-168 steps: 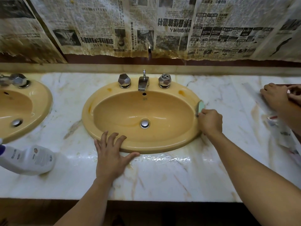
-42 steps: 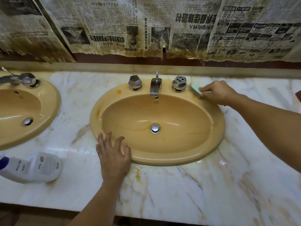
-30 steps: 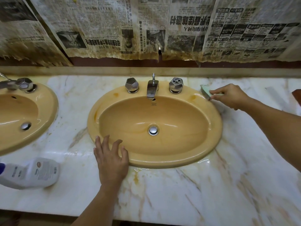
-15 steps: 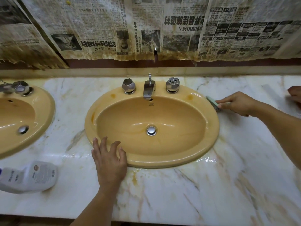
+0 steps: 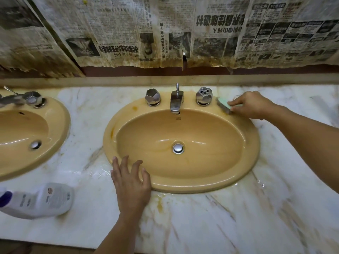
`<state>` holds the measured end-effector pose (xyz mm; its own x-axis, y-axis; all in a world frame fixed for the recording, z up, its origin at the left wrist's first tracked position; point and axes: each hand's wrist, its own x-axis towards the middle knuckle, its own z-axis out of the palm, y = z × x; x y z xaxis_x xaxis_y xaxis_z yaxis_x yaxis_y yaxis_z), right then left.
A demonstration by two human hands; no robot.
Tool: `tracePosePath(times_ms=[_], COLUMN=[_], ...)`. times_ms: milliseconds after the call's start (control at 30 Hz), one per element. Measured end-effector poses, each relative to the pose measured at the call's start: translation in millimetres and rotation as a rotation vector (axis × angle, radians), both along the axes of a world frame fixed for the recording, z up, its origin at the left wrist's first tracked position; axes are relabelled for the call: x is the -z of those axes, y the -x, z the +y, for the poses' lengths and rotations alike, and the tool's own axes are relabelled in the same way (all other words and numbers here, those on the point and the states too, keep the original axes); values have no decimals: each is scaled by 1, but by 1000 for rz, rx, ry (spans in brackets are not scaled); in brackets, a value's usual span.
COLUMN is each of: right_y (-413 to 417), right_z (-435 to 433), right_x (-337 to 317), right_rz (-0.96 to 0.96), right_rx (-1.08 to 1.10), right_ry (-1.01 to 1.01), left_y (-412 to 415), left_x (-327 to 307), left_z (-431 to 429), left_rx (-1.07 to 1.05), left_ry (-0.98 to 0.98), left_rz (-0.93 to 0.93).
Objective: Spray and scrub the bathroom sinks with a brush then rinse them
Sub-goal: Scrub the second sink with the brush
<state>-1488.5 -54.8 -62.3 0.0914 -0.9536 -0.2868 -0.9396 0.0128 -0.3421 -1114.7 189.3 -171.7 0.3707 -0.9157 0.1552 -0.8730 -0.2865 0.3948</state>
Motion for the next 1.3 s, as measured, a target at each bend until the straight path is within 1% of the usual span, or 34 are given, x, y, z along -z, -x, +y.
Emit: tracePosePath(times_ms=[100,167,233,300,433,500,567,733,867,933,1000,1067,1167,1300], right_y=[-6,-20,-26,-29,-44,-58,-71,-75,-69,-77,-84,-86,-90,-101], right_z=[5,15,18,17,4,-4,-10,-12,-19,-16,-10,-1,17,19], right_x=[11,12,3,-13,-39,-43,-39,-37,-39,-36,-35,-38,-32,-15], right_rz=[-39,-65,-35,-7,-105,-110,-105,-7,-25,14,108,202,263,397], right_rx=[21,-45,-113,-144,-70,-2,23,-94,-2,-53,-135,-194,-286,-343], right_ry=[64,39,-16,-20,149,191,174,107,147,151,159,223,304,280], left_y=[0,-1,0,0,0,0,0,-1,-1,-1,-1,-1,0,0], left_x=[0,0,-1,0,-1,-1,-1,0,1,1,1,1,1,1], left_z=[0,0,0,0,0,0,0,0,0,1,0,0,1,1], left_rx=[-2,-2,0,-1,-1,2,1,-3,-2,1,0,-1,-5,-7], left_ry=[0,-1,-3,-1,4,1,-4,2,14,11,5,-5,-8,-2], left_rz=[-3,-4,-4,-7,-4,-7,-4,1,8,11,11,14,18,8])
